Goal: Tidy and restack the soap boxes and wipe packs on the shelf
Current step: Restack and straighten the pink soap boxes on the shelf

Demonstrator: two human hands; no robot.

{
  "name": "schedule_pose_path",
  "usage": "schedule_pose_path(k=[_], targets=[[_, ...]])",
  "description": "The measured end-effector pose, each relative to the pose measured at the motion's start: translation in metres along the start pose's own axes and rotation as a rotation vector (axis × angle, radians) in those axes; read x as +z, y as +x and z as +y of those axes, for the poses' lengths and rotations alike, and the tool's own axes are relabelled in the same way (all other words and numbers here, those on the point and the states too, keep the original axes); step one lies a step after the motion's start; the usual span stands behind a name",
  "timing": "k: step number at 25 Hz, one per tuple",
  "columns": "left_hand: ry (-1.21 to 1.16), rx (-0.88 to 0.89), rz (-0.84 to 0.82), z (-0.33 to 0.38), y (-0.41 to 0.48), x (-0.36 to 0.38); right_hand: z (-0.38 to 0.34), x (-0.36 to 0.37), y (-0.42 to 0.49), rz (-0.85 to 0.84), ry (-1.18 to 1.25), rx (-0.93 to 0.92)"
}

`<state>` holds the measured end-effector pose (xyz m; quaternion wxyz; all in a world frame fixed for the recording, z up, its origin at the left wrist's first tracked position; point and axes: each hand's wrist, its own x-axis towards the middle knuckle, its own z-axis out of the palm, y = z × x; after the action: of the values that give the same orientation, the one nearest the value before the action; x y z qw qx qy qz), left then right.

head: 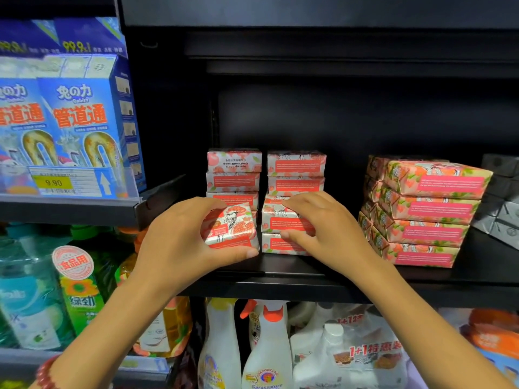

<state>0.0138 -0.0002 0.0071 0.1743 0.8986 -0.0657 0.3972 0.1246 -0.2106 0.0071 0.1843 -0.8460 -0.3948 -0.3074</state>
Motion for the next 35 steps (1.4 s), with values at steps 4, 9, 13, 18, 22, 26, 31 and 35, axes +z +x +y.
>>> schedule_pose_path(k=[4,9,13,18,22,26,31,35], targets=[[-0.05,0.037,0.001,0.01,0.013,-0.002,-0.003,-0.007,-0.01,0.064,0.004,0.016],[-0.105,0.099,-0.011,0.031,0.048,0.009,0.0,-0.02,-0.056,0.288,0.122,0.141],[-0.066,0.132,-0.074,0.05,0.077,0.035,-0.002,-0.017,-0.092,0.156,0.145,0.214],[0.046,0.145,-0.165,0.059,0.096,0.06,0.002,-0.01,-0.105,0.03,0.042,0.243],[0.077,0.194,-0.081,0.057,0.09,0.056,0.003,-0.009,-0.105,0.057,0.038,0.235],[0.001,0.19,0.074,0.045,0.063,0.05,0.003,-0.007,-0.106,0.087,0.035,0.218],[-0.073,0.149,0.066,0.042,0.054,0.055,0.003,-0.004,-0.108,0.117,0.01,0.202],[-0.081,0.119,0.037,0.043,0.057,0.058,0.002,-0.004,-0.108,0.125,0.012,0.198]])
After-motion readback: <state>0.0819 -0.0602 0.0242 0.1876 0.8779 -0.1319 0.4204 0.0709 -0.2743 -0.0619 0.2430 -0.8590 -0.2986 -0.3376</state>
